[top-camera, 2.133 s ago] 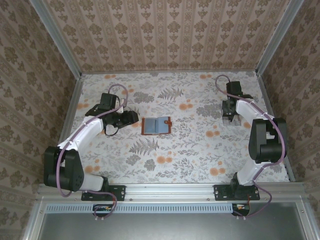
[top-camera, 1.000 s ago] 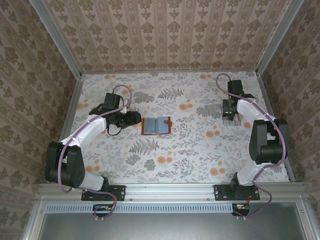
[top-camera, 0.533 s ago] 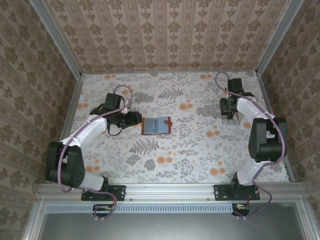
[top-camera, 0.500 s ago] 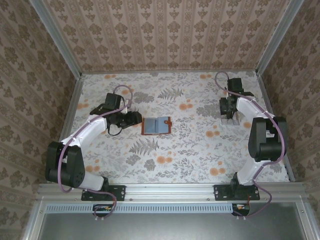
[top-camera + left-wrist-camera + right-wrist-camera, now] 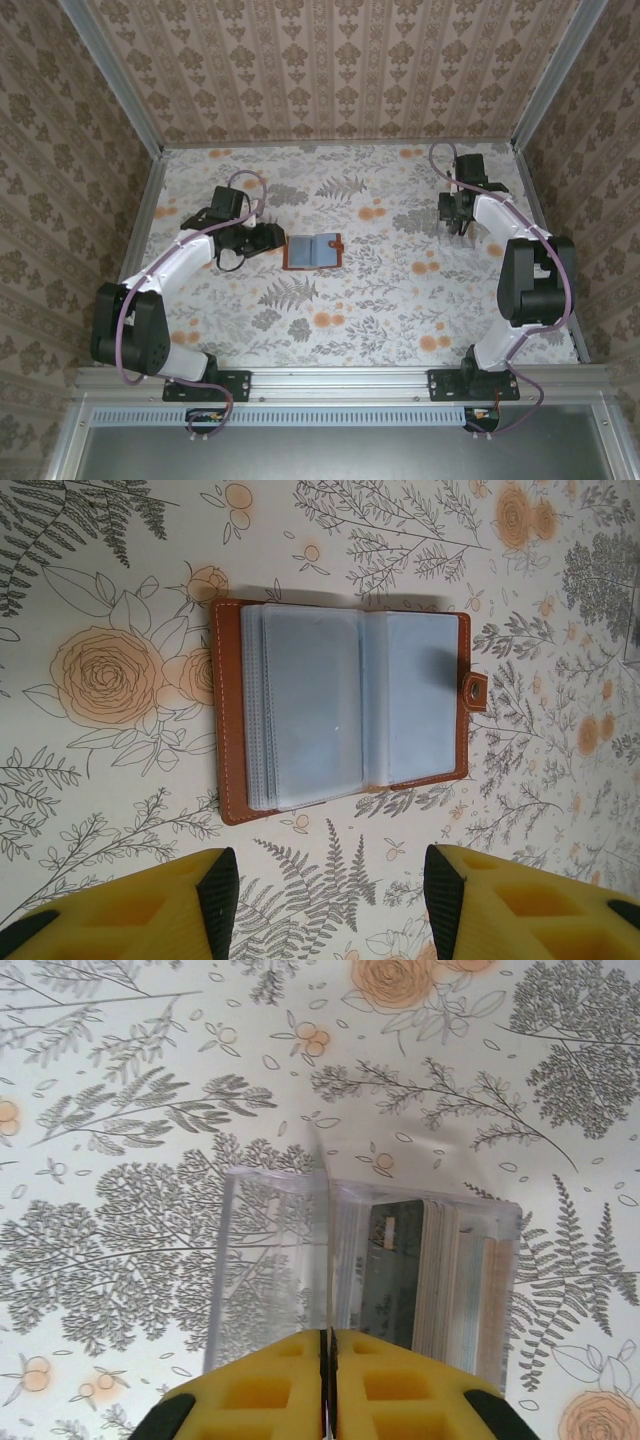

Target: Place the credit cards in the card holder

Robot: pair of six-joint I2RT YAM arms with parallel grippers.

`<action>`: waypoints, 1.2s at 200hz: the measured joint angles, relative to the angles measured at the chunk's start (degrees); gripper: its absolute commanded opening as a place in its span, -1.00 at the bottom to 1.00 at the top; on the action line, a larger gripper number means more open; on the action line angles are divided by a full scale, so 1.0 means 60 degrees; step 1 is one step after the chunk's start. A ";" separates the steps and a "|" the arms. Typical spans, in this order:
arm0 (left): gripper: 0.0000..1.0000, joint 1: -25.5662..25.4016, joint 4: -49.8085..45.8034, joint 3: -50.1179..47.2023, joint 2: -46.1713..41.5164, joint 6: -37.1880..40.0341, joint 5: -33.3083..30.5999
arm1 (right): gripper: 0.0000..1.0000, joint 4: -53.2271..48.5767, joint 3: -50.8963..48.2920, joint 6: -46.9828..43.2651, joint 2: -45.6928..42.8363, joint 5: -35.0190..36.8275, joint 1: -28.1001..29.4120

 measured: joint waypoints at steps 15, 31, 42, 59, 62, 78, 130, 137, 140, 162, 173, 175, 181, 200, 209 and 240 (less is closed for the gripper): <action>0.09 -0.0029 -0.0004 0.0000 0.0000 0.0000 -0.0004 | -0.83 -0.0007 -0.0040 0.0022 -0.0040 -0.0168 -0.0004; 0.09 -0.0033 0.0000 -0.0018 0.0000 0.0000 -0.0011 | -0.85 -0.0011 -0.0131 0.0080 -0.0149 -0.0379 -0.0004; 0.09 -0.0040 0.0000 -0.0055 0.0000 0.0000 -0.0040 | -0.84 -0.0025 -0.0237 0.0171 -0.0317 -0.0554 -0.0004; 0.09 -0.0040 -0.0007 -0.0135 0.0000 -0.0004 -0.0044 | -0.87 -0.0066 -0.0372 0.0441 -0.0641 -0.0809 0.0000; 0.09 -0.0040 -0.0004 -0.0153 0.0000 0.0000 -0.0044 | -0.87 -0.0069 -0.0390 0.0525 -0.0692 -0.0834 0.0000; 0.09 -0.0040 0.0044 -0.0291 0.0000 -0.0022 -0.0047 | -0.90 -0.0157 -0.0535 0.0849 -0.1096 -0.1071 0.0018; 0.09 -0.0171 0.0495 -0.0699 0.0000 -0.0186 -0.0229 | -0.91 -0.0106 -0.1399 0.2124 -0.2754 -0.2550 0.0546; 0.09 -0.0204 0.0623 -0.0783 0.0000 -0.0251 -0.0237 | -0.92 -0.0004 -0.1504 0.2320 -0.2856 -0.2962 0.0754; 0.09 -0.0229 0.0674 -0.0816 0.0011 -0.0262 -0.0240 | -0.91 0.0080 -0.1563 0.2401 -0.2881 -0.3180 0.0856; 0.09 -0.0397 0.0958 -0.0860 0.0313 -0.0335 -0.0270 | -0.92 0.0714 -0.1927 0.3085 -0.2794 -0.4717 0.1559; 0.09 -0.0525 0.1071 -0.0860 0.0561 -0.0357 -0.0321 | -0.92 0.1038 -0.1934 0.3355 -0.2510 -0.5464 0.1949; 0.09 -0.0554 0.1078 -0.0860 0.0612 -0.0357 -0.0331 | -0.91 0.1089 -0.1927 0.3388 -0.2437 -0.5584 0.2036; 0.08 -0.0630 0.1100 -0.0856 0.0750 -0.0357 -0.0364 | -0.91 0.1282 -0.1912 0.3512 -0.2222 -0.5887 0.2244; 0.07 -0.0834 0.1104 -0.0820 0.1100 -0.0357 -0.0481 | -0.90 0.1916 -0.1854 0.3920 -0.1373 -0.6645 0.2936; 0.07 -0.0889 0.1126 -0.0820 0.1191 -0.0357 -0.0597 | -0.90 0.2280 -0.1851 0.4207 -0.0936 -0.6998 0.3187; 0.07 -0.0907 0.1475 -0.0823 0.1217 -0.0408 -0.0980 | -0.90 0.3282 -0.1665 0.5140 0.0463 -0.7839 0.3574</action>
